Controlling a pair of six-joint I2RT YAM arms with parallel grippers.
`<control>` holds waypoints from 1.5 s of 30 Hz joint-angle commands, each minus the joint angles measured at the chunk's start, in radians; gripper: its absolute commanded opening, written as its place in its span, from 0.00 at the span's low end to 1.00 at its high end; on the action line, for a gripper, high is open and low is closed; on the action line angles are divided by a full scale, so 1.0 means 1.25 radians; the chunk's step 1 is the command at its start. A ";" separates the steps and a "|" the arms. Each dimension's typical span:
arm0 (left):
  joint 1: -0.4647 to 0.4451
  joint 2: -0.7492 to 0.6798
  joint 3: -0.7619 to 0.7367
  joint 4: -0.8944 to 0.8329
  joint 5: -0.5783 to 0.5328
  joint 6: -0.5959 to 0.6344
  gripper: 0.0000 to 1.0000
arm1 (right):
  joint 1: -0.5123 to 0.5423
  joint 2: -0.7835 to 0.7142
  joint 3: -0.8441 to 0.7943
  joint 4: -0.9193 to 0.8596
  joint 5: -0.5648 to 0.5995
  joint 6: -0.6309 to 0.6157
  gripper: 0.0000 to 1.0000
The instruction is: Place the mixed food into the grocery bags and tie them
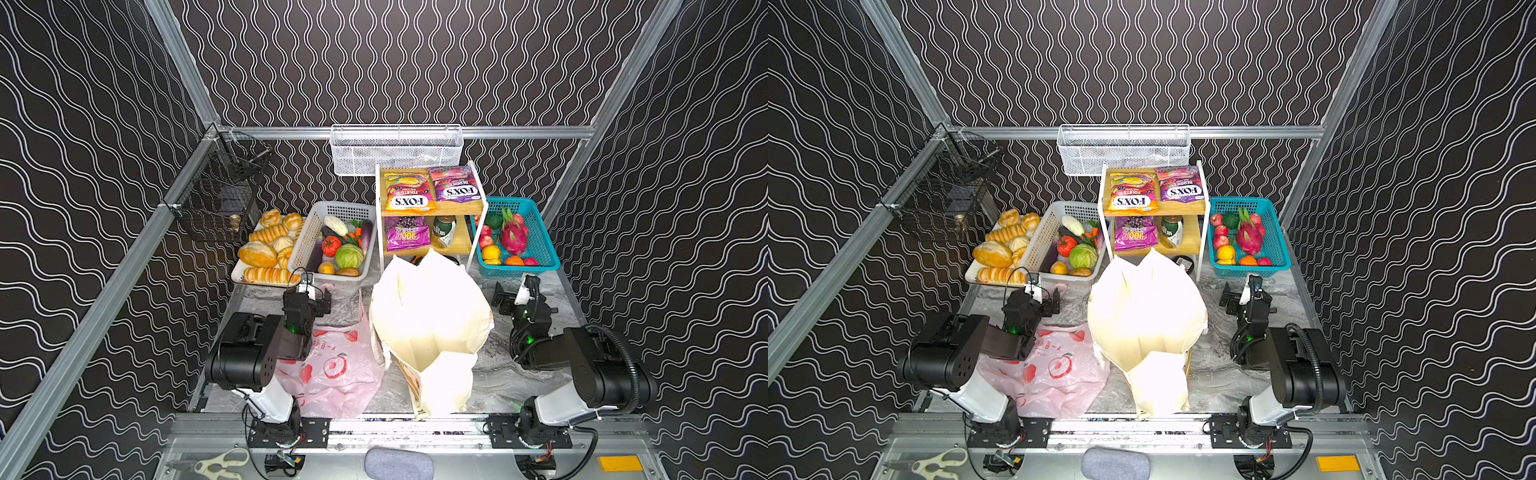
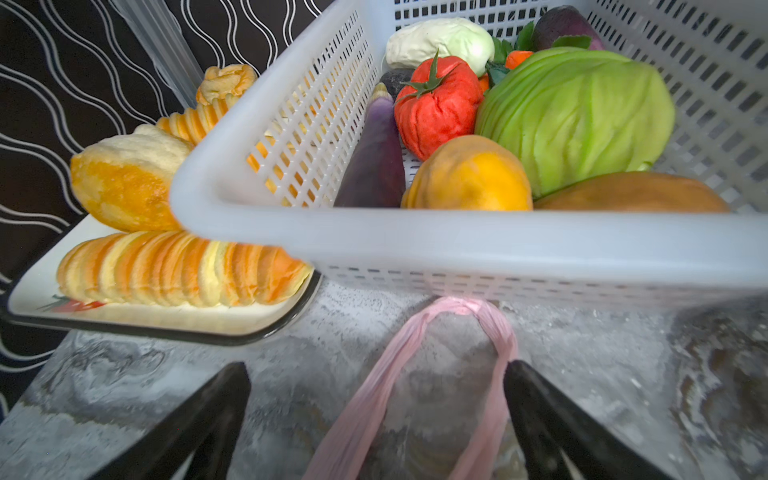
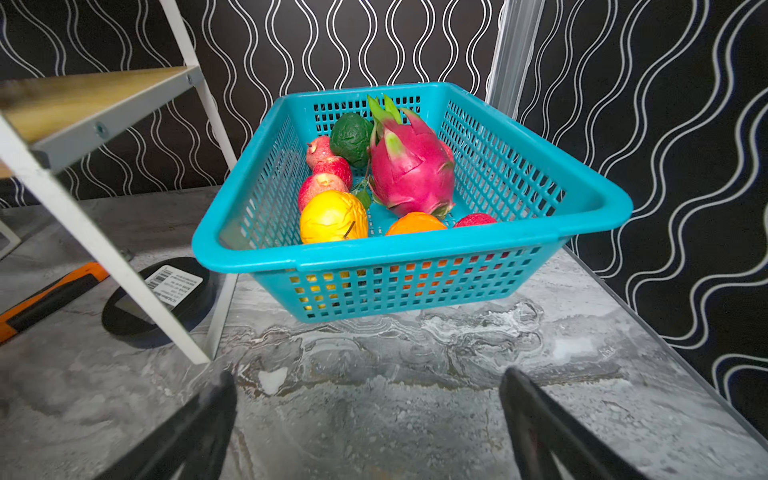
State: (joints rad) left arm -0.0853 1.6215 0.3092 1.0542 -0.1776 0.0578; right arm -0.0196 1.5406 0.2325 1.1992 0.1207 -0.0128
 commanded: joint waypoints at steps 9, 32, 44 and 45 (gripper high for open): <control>0.001 -0.312 0.067 -0.244 -0.027 -0.065 0.99 | 0.001 -0.127 0.030 -0.142 0.021 0.022 1.00; 0.001 -0.548 0.572 -1.186 0.475 -0.357 0.93 | -0.011 -0.414 0.606 -1.273 -0.445 0.363 0.98; -0.038 -0.459 0.658 -1.361 0.696 -0.335 0.91 | 0.019 -0.385 0.737 -1.435 -0.655 0.347 0.87; -0.050 -0.461 0.659 -1.365 0.697 -0.336 0.92 | 0.028 -0.387 0.735 -1.441 -0.650 0.347 0.87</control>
State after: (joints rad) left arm -0.1272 1.0481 1.1316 -0.6182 0.6182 -0.3630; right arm 0.0010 1.0576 1.1419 -0.5323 -0.6563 0.4286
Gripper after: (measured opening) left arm 0.914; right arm 0.872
